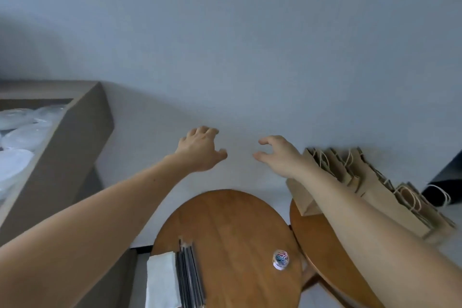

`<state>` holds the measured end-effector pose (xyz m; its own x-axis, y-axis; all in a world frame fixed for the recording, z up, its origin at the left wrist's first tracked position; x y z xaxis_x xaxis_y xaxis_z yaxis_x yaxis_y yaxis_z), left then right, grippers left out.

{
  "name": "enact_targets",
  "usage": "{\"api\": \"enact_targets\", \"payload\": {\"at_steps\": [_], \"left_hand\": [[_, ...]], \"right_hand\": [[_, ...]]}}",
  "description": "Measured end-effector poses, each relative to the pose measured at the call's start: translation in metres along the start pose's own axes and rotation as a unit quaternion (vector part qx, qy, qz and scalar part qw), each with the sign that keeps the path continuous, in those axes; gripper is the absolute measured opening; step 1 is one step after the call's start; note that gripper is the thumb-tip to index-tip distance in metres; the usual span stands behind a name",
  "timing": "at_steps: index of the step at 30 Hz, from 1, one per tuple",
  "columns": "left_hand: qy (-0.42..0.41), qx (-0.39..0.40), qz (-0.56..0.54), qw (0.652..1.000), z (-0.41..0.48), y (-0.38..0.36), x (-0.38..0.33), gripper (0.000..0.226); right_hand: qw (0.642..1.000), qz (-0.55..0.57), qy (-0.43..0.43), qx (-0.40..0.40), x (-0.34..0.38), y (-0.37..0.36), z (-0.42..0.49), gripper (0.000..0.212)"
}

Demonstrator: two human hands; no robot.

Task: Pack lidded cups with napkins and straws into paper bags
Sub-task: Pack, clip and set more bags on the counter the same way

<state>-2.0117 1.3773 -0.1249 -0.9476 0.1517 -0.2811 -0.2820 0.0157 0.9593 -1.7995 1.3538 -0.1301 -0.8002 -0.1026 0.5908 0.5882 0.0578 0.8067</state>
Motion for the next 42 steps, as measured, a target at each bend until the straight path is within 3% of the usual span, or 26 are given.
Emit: {"api": "enact_targets", "payload": {"at_steps": [12, 18, 21, 28, 33, 39, 42], "left_hand": [[-0.106, 0.134, -0.045, 0.984, 0.051, -0.117, -0.125, 0.068], [-0.151, 0.143, -0.062, 0.976, 0.073, -0.152, -0.211, 0.067], [-0.151, 0.153, -0.06, 0.975, 0.087, -0.179, -0.26, 0.065], [-0.142, 0.205, -0.049, 0.967, 0.103, -0.258, -0.366, 0.062], [-0.107, 0.234, -0.032, 0.966, 0.104, -0.289, -0.382, 0.062], [-0.059, 0.251, -0.013, 0.966, 0.112, -0.288, -0.358, 0.063], [-0.052, 0.241, -0.016, 0.969, 0.112, -0.282, -0.349, 0.062]], "right_hand": [[0.976, -0.052, -0.203, -0.056, -0.19, 0.024, -0.077, 0.052], [0.945, -0.07, -0.303, -0.105, -0.307, 0.067, -0.103, 0.047], [0.931, -0.091, -0.342, -0.089, -0.369, 0.085, -0.106, 0.059], [0.908, -0.164, -0.378, -0.076, -0.5, 0.118, -0.117, 0.047], [0.913, -0.169, -0.369, -0.037, -0.568, 0.122, -0.109, 0.037], [0.915, -0.204, -0.348, -0.014, -0.584, 0.106, -0.097, 0.021], [0.924, -0.205, -0.323, -0.004, -0.572, 0.101, -0.093, 0.025]]}}
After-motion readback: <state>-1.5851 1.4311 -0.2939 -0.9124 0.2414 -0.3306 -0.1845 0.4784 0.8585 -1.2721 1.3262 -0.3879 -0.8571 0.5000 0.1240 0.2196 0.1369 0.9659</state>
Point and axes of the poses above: each hand's wrist, its own z-axis towards the middle knuckle, its own y-axis out of the back of the hand, x = y × z, the point moved 3 cm from there along z, towards the middle knuckle, and after that the axes turned 2 degrees about y, right-handed, at the moved point
